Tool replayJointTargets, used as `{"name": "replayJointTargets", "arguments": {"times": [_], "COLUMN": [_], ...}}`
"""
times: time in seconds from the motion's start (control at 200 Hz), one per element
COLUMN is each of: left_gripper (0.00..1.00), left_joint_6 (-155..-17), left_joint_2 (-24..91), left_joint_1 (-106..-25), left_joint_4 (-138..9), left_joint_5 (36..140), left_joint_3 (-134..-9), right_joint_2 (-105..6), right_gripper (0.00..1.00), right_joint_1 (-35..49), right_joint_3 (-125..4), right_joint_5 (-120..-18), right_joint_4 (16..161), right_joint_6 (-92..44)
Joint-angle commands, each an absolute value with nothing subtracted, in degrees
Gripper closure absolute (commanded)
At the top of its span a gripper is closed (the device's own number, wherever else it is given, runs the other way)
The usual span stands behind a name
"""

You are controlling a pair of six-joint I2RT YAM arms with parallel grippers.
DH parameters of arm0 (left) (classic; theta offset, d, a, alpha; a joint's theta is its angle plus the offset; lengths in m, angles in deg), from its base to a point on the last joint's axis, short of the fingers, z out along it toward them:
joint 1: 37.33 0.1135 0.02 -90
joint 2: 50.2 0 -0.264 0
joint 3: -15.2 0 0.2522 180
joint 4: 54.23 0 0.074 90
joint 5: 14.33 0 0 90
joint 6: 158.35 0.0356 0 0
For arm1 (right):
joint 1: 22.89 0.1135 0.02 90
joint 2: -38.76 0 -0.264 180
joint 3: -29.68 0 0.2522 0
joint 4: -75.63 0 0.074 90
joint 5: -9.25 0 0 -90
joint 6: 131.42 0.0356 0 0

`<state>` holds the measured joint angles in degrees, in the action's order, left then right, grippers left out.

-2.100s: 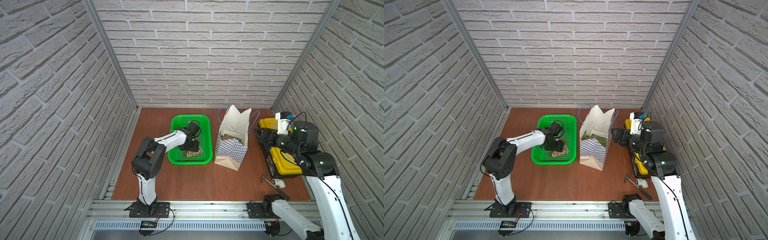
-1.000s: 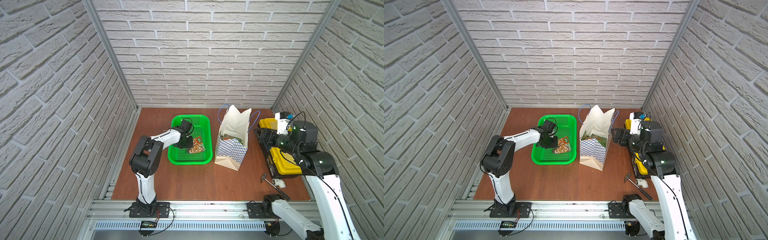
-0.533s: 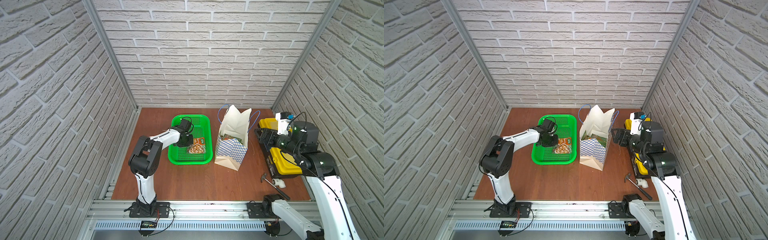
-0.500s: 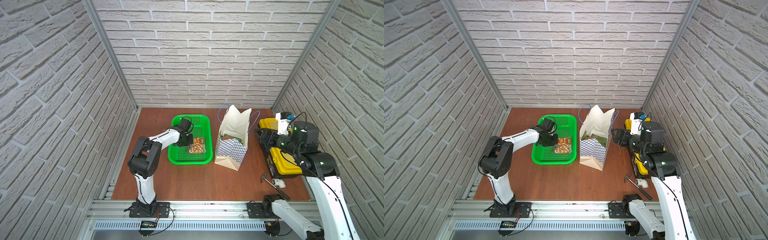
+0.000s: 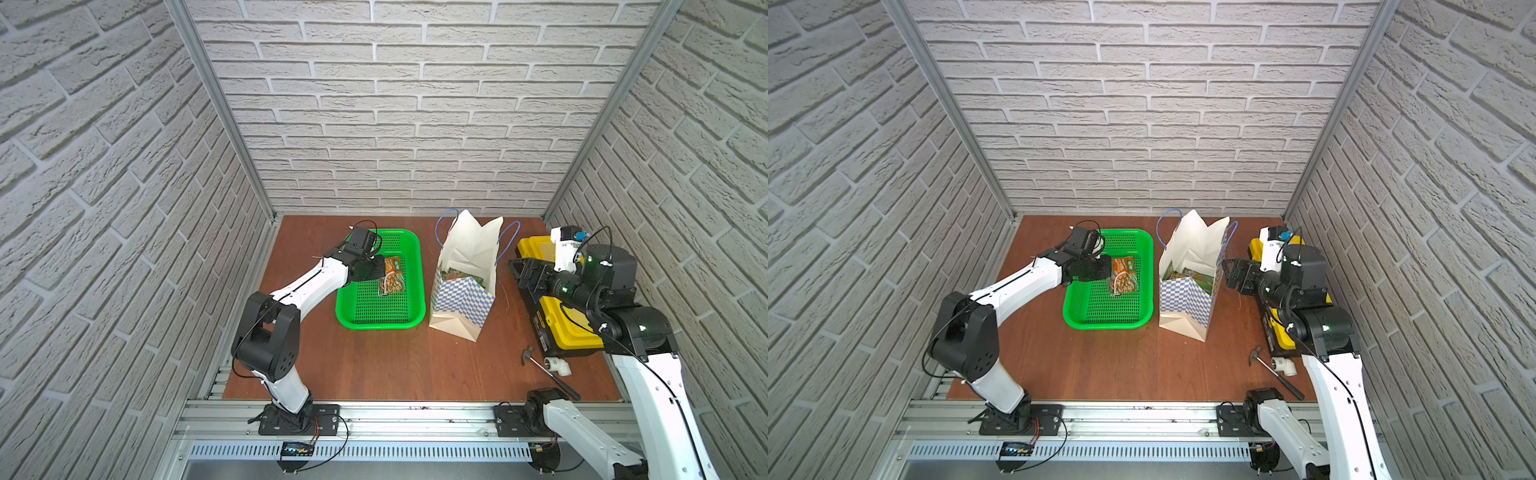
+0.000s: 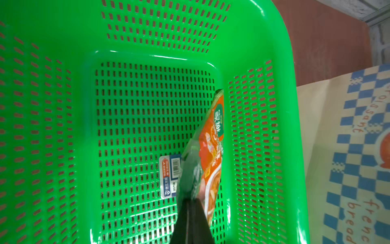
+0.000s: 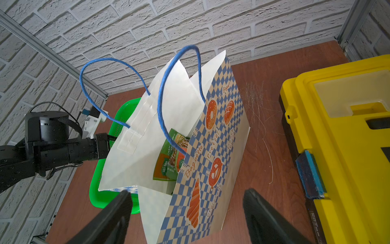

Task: Place the condiment packets inside the bag
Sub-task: Pick up the condiment packet from the storage box, then place the condiment packet in the paper bag.

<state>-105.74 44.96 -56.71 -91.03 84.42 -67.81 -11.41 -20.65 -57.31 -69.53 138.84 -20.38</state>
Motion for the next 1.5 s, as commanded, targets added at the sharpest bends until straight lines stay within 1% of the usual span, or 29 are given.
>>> {"name": "replayJointTargets", "arguments": {"times": [0.0, 0.235, 0.48, 0.51, 0.57, 0.64, 0.735, 0.855, 1.065, 1.33, 1.415, 1.495], "left_gripper": [1.00, 1.00, 1.00, 1.00, 1.00, 1.00, 1.00, 1.00, 1.00, 1.00, 1.00, 1.00], "left_joint_6": [-107.5, -110.0, -111.2, -111.2, -111.0, -110.8, -109.6, -106.9, -100.3, -91.8, -89.1, -88.3], "left_joint_2": [40.4, 32.5, 23.6, 22.7, 21.2, 19.7, 18.3, 17.8, 20.2, 30.3, 34.1, 37.8], "left_joint_1": [-55.5, -55.1, -54.3, -54.3, -54.4, -54.6, -56.0, -60.0, -70.4, -83.9, -86.9, -87.9], "left_joint_4": [-84.8, -80.7, -80.5, -80.7, -81.2, -81.6, -82.3, -83.6, -84.9, -87.7, -89.0, -90.3], "left_joint_5": [91.0, 96.8, 96.4, 96.2, 96.0, 95.8, 94.9, 91.9, 85.9, 80.6, 77.3, 75.5], "left_joint_3": [-65.0, -63.4, -64.3, -64.8, -66.0, -67.9, -71.0, -76.8, -87.8, -102.3, -105.7, -108.2], "right_joint_2": [-10.6, -9.6, -9.2, -9.0, -8.6, -8.3, -7.6, -6.1, -1.0, 3.4, 4.2, 4.6], "right_gripper": [0.14, 0.13, 0.13, 0.12, 0.05, 0.00, 0.00, 0.00, 0.00, 0.00, 0.00, 0.00], "right_joint_1": [-20.8, -20.9, -20.8, -20.8, -20.9, -20.9, -20.9, -20.9, -20.9, -20.9, -20.9, -20.9], "right_joint_3": [-56.0, -54.9, -54.3, -54.1, -53.6, -53.2, -52.8, -52.6, -51.3, -51.3, -51.2, -51.2], "right_joint_5": [-69.9, -70.4, -70.0, -70.0, -70.2, -70.5, -71.2, -73.2, -81.8, -87.1, -87.8, -88.0], "right_joint_4": [136.5, 136.5, 135.9, 135.7, 135.5, 135.1, 135.0, 135.1, 136.1, 138.1, 138.7, 139.4], "right_joint_6": [-19.8, -19.8, -19.4, -19.3, -19.1, -18.8, -18.3, -17.9, -17.2, -17.6, -17.8, -17.9]}}
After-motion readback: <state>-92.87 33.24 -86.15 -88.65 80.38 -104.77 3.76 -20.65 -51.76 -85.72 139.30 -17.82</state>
